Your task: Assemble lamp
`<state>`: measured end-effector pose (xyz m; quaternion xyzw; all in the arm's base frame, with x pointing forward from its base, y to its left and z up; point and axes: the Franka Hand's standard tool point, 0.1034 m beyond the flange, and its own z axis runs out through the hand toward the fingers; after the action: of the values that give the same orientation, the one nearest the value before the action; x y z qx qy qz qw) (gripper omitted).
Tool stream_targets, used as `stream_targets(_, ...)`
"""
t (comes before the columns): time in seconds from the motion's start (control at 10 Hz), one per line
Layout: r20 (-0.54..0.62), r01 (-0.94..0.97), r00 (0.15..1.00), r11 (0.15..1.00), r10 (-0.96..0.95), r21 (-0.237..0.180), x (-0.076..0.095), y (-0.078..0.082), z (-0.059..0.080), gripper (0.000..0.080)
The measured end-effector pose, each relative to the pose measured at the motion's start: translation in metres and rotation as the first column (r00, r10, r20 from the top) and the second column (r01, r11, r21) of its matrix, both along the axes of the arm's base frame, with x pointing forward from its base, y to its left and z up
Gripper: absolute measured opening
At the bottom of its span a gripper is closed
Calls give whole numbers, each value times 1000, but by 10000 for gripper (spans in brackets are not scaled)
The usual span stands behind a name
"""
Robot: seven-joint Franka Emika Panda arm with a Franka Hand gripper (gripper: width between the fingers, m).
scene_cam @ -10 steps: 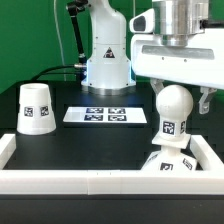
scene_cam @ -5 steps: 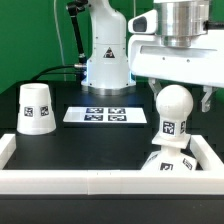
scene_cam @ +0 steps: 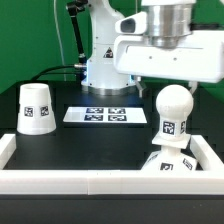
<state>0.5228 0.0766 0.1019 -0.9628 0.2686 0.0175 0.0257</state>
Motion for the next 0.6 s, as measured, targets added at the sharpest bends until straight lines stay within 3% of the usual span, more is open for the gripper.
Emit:
stream_targets(0.2, 1, -106, 994, 994, 106, 2, -11, -22, -2, 699)
stream_targets(0.4, 9, -181, 983, 983, 181, 6, -15, -61, 1, 699)
stream_targets(0.6, 7, -173, 985, 985, 173, 5, -15, -58, 0, 699)
